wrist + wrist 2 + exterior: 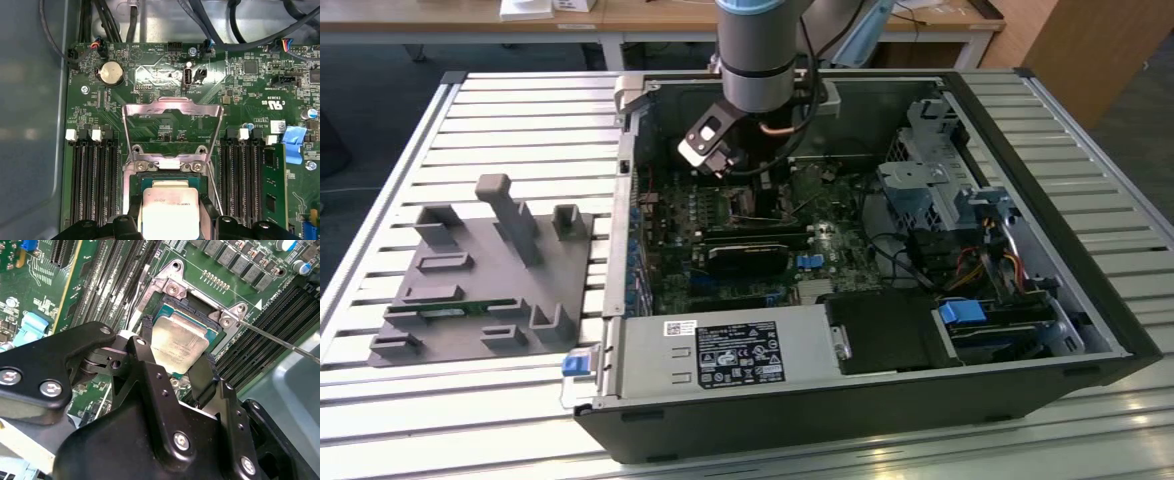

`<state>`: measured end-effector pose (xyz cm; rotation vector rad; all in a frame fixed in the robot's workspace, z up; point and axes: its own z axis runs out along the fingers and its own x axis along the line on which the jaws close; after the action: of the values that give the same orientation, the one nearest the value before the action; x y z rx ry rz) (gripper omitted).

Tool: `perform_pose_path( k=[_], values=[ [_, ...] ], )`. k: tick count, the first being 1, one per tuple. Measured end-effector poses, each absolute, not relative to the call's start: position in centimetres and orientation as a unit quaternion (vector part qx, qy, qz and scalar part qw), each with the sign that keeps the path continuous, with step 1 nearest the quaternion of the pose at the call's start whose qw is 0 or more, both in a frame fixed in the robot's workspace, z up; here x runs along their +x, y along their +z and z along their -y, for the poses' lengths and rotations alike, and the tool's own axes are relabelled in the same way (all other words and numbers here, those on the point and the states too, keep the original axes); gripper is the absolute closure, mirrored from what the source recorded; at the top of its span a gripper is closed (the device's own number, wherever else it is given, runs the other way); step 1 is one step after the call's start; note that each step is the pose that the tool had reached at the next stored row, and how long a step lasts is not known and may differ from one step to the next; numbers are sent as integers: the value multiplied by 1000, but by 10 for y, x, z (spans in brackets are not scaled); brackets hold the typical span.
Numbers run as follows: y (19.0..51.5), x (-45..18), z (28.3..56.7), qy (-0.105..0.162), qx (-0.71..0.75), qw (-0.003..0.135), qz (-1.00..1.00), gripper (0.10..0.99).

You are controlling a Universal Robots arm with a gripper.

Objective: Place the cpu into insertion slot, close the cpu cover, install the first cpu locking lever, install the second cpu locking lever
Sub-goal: 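Place the cpu into insertion slot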

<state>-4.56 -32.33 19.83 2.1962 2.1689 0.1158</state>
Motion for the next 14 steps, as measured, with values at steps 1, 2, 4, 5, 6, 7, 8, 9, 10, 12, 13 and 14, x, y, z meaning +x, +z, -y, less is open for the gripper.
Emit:
perform_pose_path(
  k=[1, 2, 4, 5, 6, 7, 8, 9, 10, 12, 13, 14],
  values=[
    [198, -46, 323, 37, 711, 26, -702, 549],
    [197, -46, 323, 37, 711, 26, -702, 549],
    [197, -46, 323, 37, 711, 26, -702, 549],
    [196, -46, 323, 37, 711, 26, -702, 549],
    [196, -46, 323, 37, 711, 26, -702, 549],
    [196, -46, 323, 37, 711, 26, -702, 549],
    [195, -46, 323, 37, 711, 26, -702, 549],
    [195, -46, 323, 37, 711, 26, -701, 549],
    [195, -46, 323, 37, 711, 26, -701, 549],
    [195, -46, 323, 37, 711, 26, -701, 549],
    [195, -46, 323, 37, 711, 26, -701, 549],
    [195, -46, 323, 37, 711, 26, -701, 549]
  ],
)
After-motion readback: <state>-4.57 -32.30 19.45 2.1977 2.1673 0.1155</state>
